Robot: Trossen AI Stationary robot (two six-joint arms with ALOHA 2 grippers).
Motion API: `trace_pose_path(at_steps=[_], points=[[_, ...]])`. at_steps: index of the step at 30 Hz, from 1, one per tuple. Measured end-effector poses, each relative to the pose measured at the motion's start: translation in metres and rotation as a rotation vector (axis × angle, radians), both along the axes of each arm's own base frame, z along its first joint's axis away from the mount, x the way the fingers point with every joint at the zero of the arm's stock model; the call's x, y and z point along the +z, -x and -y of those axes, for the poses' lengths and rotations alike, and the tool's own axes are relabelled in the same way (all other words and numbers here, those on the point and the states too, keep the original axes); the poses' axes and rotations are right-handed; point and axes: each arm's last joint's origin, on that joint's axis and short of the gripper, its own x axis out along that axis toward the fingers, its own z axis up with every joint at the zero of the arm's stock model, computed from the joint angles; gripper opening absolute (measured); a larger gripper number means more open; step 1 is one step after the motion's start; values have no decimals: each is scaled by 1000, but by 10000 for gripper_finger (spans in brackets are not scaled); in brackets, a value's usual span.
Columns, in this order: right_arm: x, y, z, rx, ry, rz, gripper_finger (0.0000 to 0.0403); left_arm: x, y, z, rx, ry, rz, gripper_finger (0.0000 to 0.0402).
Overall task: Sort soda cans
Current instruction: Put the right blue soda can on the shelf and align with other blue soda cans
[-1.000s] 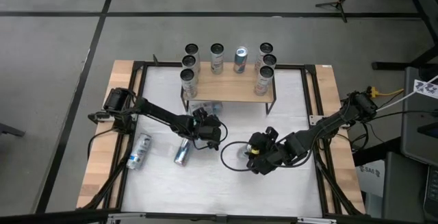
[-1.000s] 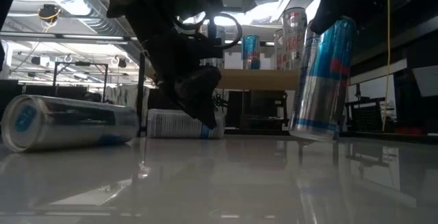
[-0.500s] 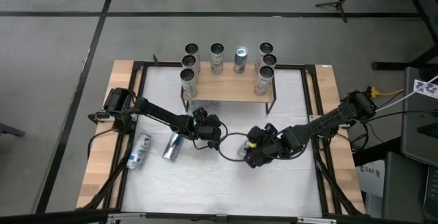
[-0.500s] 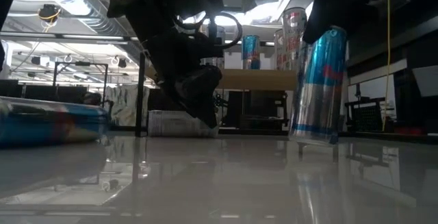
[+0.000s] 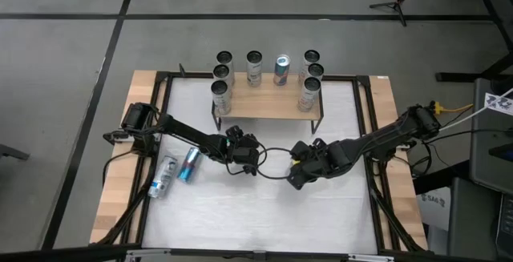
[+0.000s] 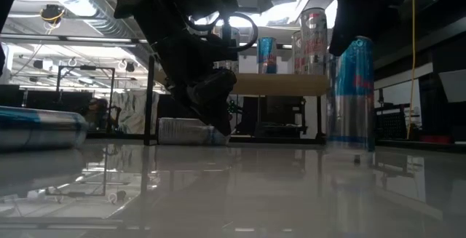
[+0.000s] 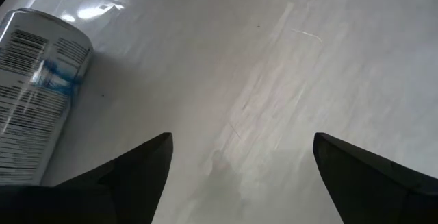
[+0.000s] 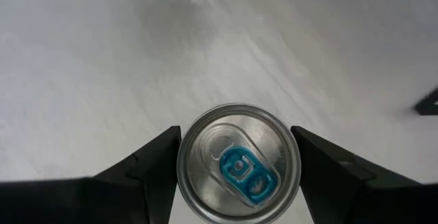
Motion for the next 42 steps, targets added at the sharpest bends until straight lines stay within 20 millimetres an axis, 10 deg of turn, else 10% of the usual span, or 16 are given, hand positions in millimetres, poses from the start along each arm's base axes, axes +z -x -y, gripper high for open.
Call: trace_pose_path(at_steps=[42], points=[[4,5,1,122,41,-64,337,1,0,0,-1,0,2,346]])
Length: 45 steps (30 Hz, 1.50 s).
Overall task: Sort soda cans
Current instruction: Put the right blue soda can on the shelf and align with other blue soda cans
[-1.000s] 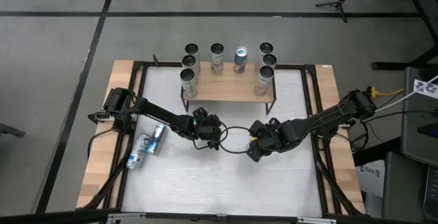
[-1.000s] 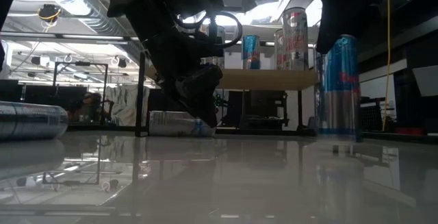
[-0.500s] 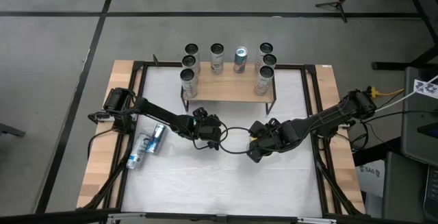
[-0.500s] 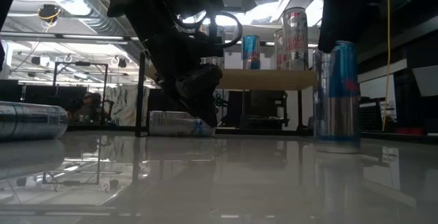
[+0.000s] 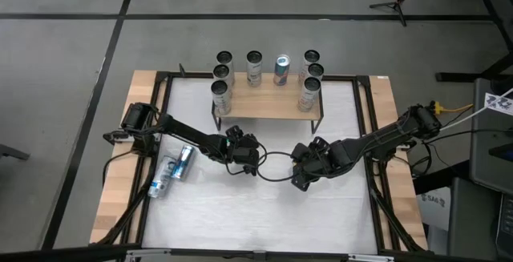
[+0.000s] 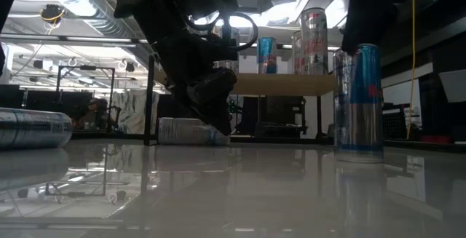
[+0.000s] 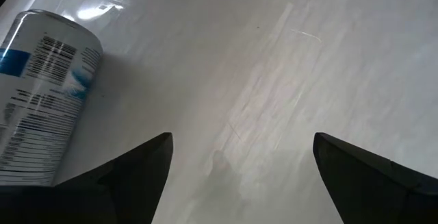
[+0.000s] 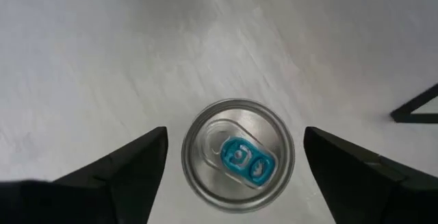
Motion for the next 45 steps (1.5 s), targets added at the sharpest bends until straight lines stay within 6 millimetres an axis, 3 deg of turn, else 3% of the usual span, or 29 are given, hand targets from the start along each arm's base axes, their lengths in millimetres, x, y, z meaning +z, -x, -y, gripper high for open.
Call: trace_pose_path(at_steps=[8,13,18,32,45], points=[[26,2,1,178,50,44,337,0,0,0,0,1,6,346],[40,1,-2,467,91,39,337,0,0,0,0,1,5,346],[41,1,-5,697,81,11,337,0,0,0,0,1,5,346],[39,5,-4,1001,181,-51,337,0,0,4,4,11,14,346],[37,3,2,1097,253,-93,337,2,-1,17,-26,19,48,346]])
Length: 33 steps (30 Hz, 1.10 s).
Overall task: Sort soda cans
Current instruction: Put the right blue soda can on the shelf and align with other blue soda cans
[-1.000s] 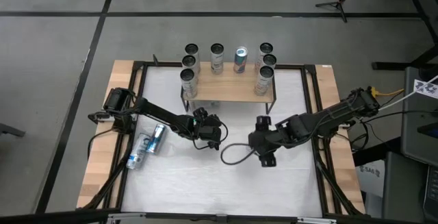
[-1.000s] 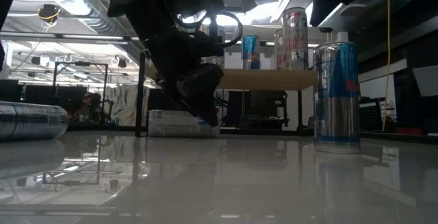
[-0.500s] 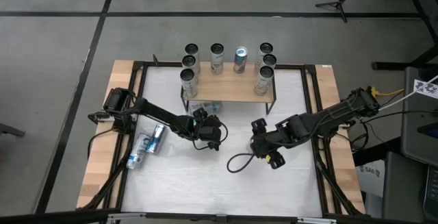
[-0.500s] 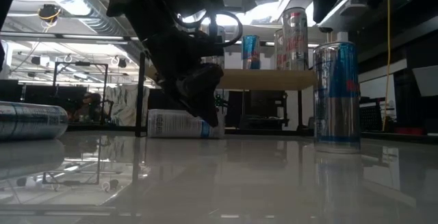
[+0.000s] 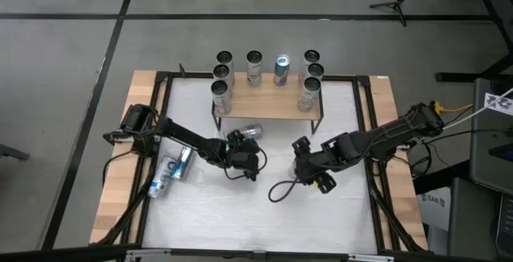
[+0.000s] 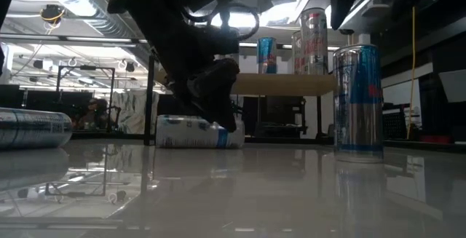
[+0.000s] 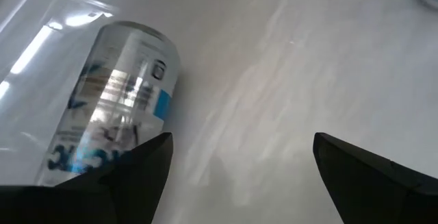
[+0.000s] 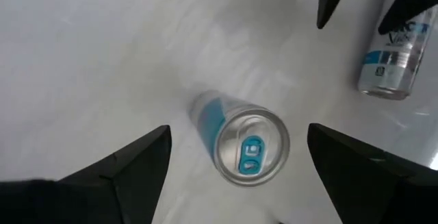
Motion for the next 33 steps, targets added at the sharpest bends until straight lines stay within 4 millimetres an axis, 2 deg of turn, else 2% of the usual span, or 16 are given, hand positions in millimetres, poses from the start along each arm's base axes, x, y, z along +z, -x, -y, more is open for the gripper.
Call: trace_pose_path(at_steps=[9,15,20,33], points=[[-1,-5,18,-46,-69,-42,337,2,-1,14,-36,9,42,346],[-11,-4,16,-36,-84,-52,337,2,1,26,-48,27,56,346],[-25,-3,19,-58,-20,-57,337,2,3,33,-58,34,60,346],[-37,-4,18,-62,-32,-39,337,2,5,41,-82,42,59,346]])
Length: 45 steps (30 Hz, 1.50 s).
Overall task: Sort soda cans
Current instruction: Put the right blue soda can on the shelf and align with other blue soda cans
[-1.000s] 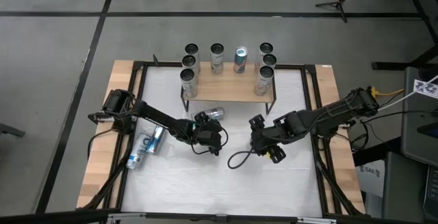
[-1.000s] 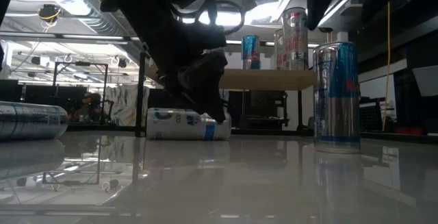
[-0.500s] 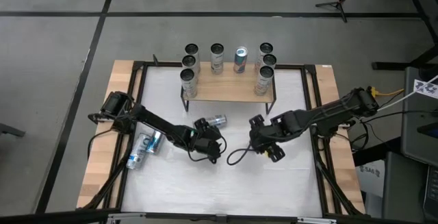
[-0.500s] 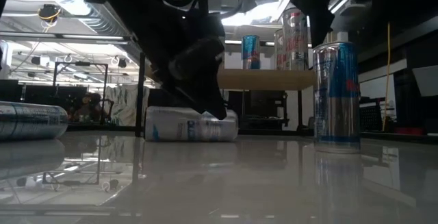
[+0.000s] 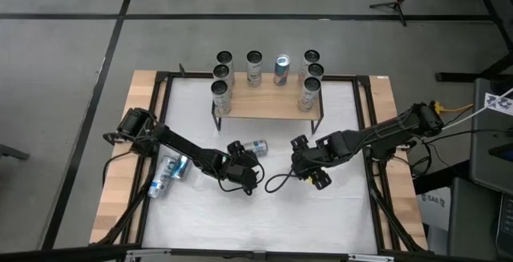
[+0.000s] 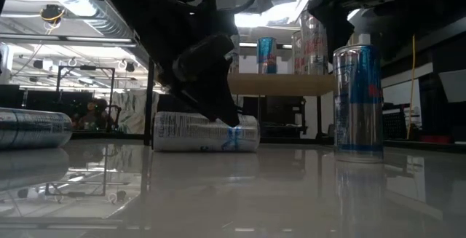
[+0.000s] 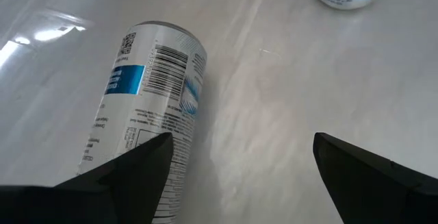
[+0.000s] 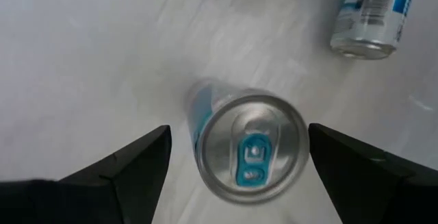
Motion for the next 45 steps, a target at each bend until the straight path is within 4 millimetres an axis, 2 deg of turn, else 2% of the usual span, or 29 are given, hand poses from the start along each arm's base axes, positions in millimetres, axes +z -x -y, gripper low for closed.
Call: trace_pose_path(at_steps=[16,30,45], points=[[-4,1,0,-3,-15,-12,336,0,0,0,0,0,-1,346],[-4,1,0,-53,-15,-5,263,0,0,0,1,0,0,346],[-4,-1,0,-133,-47,10,259,0,0,0,3,1,1,346]])
